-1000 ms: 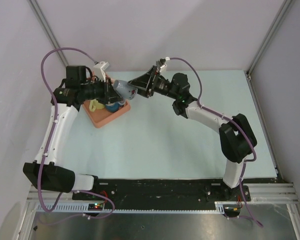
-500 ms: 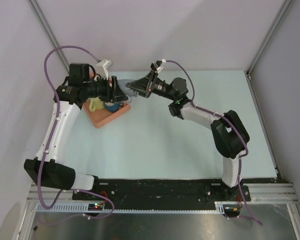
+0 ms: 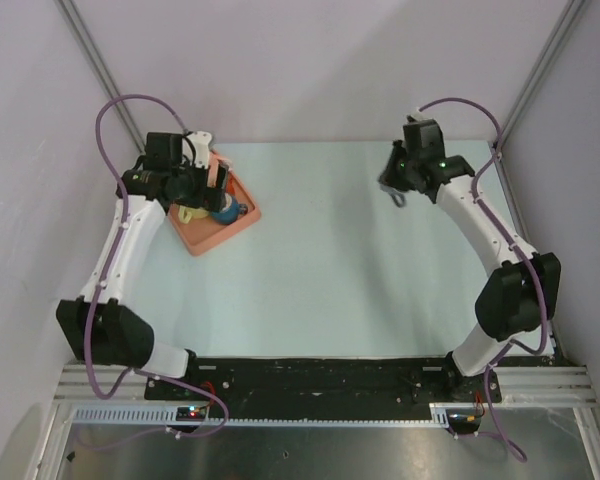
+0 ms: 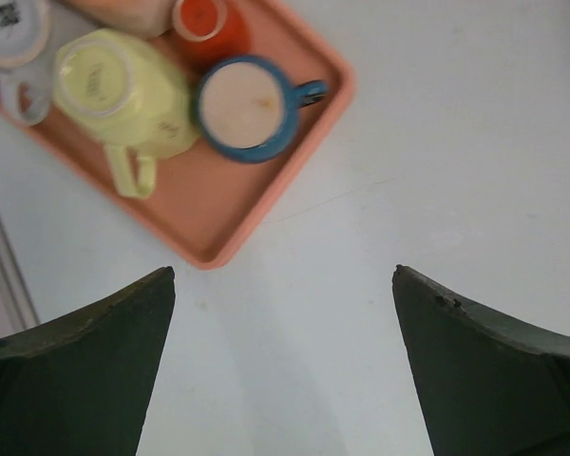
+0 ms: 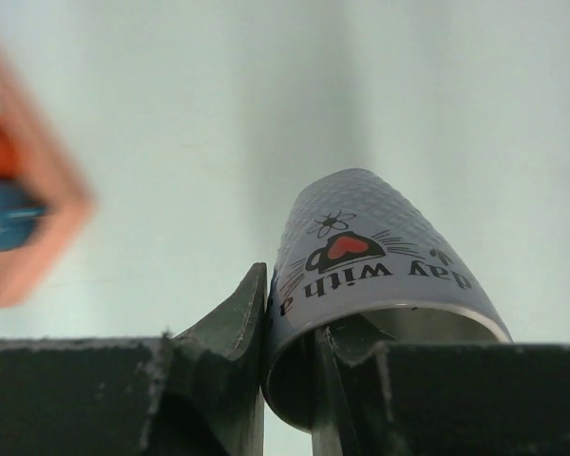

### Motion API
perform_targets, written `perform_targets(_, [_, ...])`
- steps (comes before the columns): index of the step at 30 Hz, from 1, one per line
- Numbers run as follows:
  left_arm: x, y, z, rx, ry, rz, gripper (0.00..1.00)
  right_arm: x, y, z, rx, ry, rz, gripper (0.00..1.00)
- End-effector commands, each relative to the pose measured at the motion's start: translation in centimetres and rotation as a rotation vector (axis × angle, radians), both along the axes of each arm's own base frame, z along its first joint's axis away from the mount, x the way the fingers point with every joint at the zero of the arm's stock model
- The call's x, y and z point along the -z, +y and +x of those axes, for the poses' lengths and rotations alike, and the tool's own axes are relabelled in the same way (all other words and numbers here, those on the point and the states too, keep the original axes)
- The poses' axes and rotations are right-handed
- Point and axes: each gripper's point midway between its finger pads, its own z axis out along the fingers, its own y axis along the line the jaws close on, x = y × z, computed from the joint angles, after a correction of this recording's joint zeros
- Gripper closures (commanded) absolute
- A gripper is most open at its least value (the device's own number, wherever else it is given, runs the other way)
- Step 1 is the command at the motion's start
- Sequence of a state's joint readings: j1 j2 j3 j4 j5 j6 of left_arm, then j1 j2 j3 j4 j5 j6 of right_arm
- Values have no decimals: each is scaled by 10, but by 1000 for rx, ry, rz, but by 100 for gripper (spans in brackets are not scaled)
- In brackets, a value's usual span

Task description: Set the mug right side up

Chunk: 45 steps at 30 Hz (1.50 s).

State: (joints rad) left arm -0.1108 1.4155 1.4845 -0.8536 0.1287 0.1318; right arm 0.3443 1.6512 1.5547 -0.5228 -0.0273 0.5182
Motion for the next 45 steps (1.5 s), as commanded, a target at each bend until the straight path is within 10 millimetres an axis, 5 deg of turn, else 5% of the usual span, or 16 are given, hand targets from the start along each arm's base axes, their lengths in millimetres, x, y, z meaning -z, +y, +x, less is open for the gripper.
perform_targets(1, [28, 53, 22, -110, 55, 127, 0, 75, -113, -49, 14, 359, -501, 100])
perform_targets(7, [54, 92, 53, -168, 122, 171, 2, 125, -158, -47, 28, 512, -559, 100])
perform_targets(14, [89, 129, 74, -194, 193, 200, 23, 169, -162, -41, 12, 572, -460, 100])
perform_targets(21, [116, 132, 86, -123, 217, 220, 27, 192, -162, -46, 30, 605, -431, 97])
perform_targets(31, [140, 126, 111, -59, 205, 195, 40, 170, -159, -55, 42, 560, -396, 45])
perform_targets(38, [156, 118, 114, -31, 231, 156, 58, 141, -155, -62, 36, 512, -390, 25])
perform_targets(45, [159, 115, 111, -37, 241, 131, 98, 116, -153, -73, 28, 482, -422, 13])
